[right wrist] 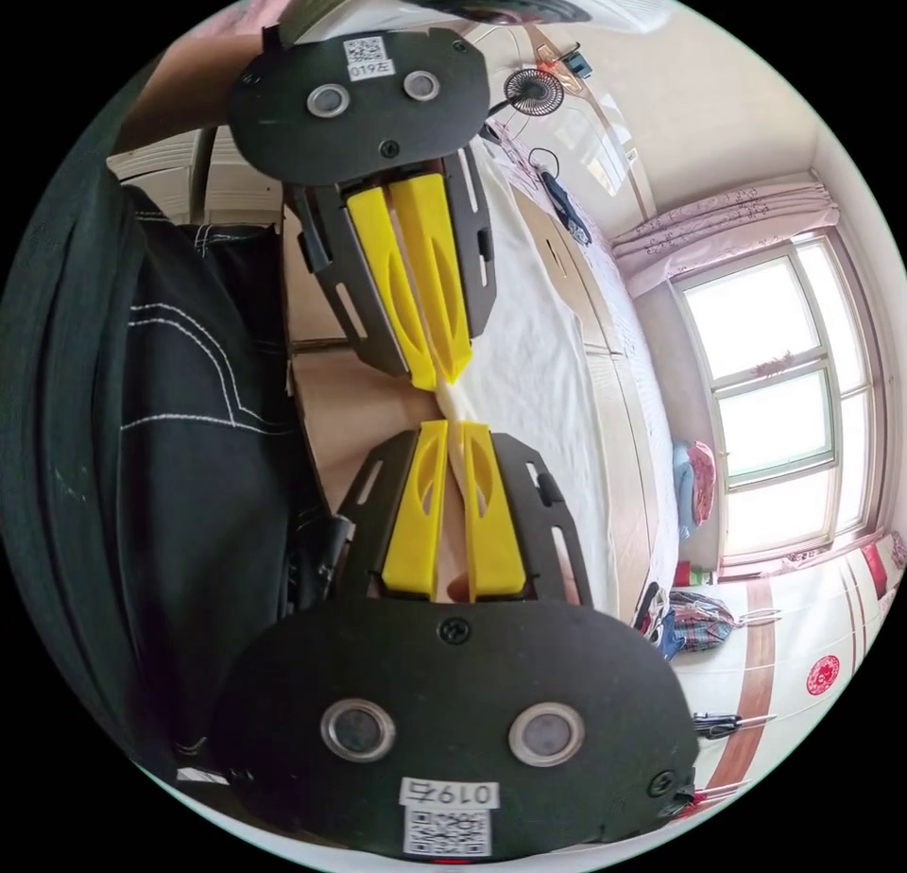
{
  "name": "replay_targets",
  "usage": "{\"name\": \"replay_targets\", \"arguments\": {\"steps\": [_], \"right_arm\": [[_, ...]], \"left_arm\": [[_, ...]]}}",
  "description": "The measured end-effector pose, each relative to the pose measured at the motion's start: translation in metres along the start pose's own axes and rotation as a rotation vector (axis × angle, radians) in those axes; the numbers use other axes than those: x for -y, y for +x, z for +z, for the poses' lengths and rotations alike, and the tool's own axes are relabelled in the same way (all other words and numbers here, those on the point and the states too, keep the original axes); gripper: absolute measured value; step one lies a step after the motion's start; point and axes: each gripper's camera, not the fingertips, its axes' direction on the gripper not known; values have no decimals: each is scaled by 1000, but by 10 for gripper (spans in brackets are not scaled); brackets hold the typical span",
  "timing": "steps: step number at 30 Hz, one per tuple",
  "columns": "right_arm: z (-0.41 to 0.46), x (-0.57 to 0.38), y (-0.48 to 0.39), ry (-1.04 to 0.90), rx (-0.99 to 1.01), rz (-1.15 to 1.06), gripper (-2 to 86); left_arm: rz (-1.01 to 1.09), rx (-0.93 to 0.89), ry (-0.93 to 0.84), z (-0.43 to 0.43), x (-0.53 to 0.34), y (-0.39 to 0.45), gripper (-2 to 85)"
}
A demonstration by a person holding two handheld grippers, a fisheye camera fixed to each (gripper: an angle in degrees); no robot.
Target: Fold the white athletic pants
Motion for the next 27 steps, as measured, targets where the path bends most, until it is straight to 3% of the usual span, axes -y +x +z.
{"name": "replay_targets", "arguments": {"steps": [12, 15, 18, 20, 27], "right_arm": [[26, -66, -17, 53, 27, 60, 11], [21, -101, -7, 125, 121, 140, -2], [30, -138, 12, 207, 190, 297, -6], [50, -158, 20, 205, 205, 362, -8], [105, -187, -4, 132, 165, 389, -10]], "left_arm": [[-104, -107, 29, 6, -21, -31, 15], [-219, -177, 88, -5, -42, -51, 12], [-415, -118, 154, -14, -68, -77, 9], [-535, -46, 124, -6, -84, -94, 8], [-555, -62, -16, 34, -93, -103, 8]]}}
